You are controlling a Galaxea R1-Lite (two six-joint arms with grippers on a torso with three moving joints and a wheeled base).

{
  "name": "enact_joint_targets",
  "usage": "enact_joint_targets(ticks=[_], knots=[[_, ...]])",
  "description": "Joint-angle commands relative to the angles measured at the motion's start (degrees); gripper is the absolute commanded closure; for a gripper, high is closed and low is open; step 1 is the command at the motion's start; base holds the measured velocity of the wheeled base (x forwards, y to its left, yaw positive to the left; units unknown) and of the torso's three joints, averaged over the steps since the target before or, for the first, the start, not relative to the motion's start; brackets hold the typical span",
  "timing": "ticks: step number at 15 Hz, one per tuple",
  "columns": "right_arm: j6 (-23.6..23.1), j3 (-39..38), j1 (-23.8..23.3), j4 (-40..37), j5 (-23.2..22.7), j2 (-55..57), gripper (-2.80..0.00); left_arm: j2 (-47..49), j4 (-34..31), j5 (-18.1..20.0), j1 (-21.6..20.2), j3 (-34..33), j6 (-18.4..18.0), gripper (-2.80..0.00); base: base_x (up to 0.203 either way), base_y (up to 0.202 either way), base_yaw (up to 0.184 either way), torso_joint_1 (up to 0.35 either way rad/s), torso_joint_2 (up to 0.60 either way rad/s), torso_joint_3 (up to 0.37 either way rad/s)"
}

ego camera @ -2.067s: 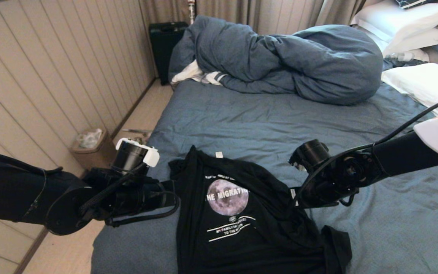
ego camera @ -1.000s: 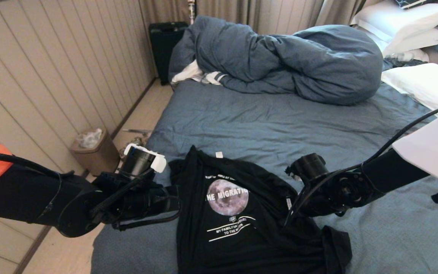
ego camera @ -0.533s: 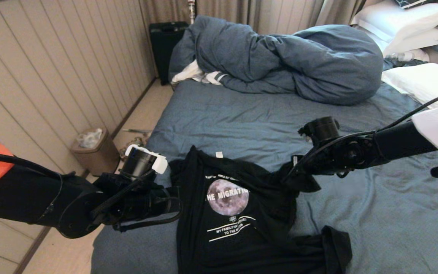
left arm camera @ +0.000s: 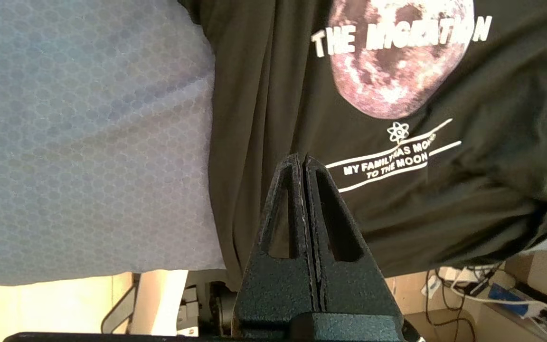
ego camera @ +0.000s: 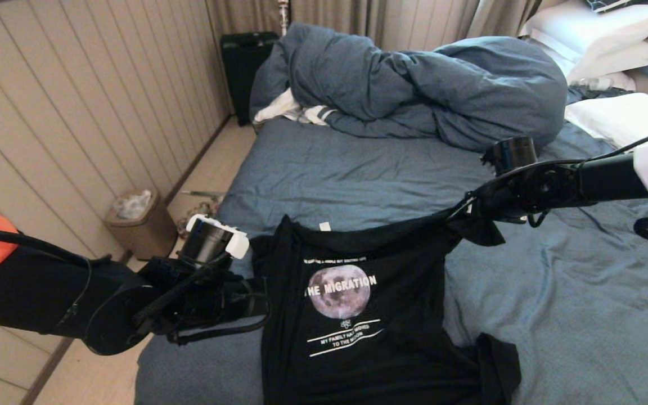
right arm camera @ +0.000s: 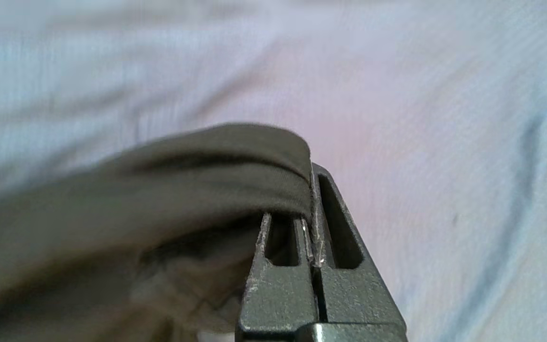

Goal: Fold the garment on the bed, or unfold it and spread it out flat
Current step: Unford the black T-shirt

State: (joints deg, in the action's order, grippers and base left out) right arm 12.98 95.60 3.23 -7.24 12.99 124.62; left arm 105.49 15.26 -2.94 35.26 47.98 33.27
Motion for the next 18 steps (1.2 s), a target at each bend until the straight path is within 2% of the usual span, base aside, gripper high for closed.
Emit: enact_joint_targets(ticks=[1, 4, 8, 10, 12, 13, 18], knots=[[0.05, 5.19, -0.54, -0.8, 0.63, 3.66, 0.0, -0.02, 0.12, -0.05, 0.16, 0.01, 0.22, 0.0, 0.0, 0.0, 0.0, 0.0, 0.0, 0.0], [-0.09, 16.64, -0.81, -5.1, 2.03, 8.67, 0.0, 0.25, 0.12, 0.04, 0.16, 0.01, 0.13, 0.0, 0.0, 0.0, 0.0, 0.0, 0.0, 0.0], [-2.28, 17.08, -0.33, -3.39, 5.64, 13.64, 0.0, 0.65, 0.21, -0.01, 0.16, 0.08, 0.22, 0.0, 0.0, 0.0, 0.0, 0.0, 0.0, 0.0], [-2.59, 16.99, -0.5, 0.2, 5.9, 14.16, 0.0, 1.25, 0.26, -0.26, 0.16, 0.47, 0.94, 0.0, 0.0, 0.0, 0.0, 0.0, 0.0, 0.0], [-2.44, 16.99, -0.3, 0.35, 5.91, 13.46, 0.0, 1.65, 0.31, -0.26, 0.16, 0.62, 1.09, 0.0, 0.0, 0.0, 0.0, 0.0, 0.0, 0.0], [-2.34, 16.99, -0.1, 0.23, 5.97, 13.37, -2.8, 1.54, 0.29, -0.23, 0.38, 0.36, 1.27, 0.0, 0.0, 0.0, 0.0, 0.0, 0.0, 0.0], [-2.61, 16.66, 0.37, -0.23, 5.2, 11.57, -2.8, 0.66, 0.12, -0.05, 1.13, 0.45, 3.25, 0.0, 0.0, 0.0, 0.0, 0.0, 0.0, 0.0]])
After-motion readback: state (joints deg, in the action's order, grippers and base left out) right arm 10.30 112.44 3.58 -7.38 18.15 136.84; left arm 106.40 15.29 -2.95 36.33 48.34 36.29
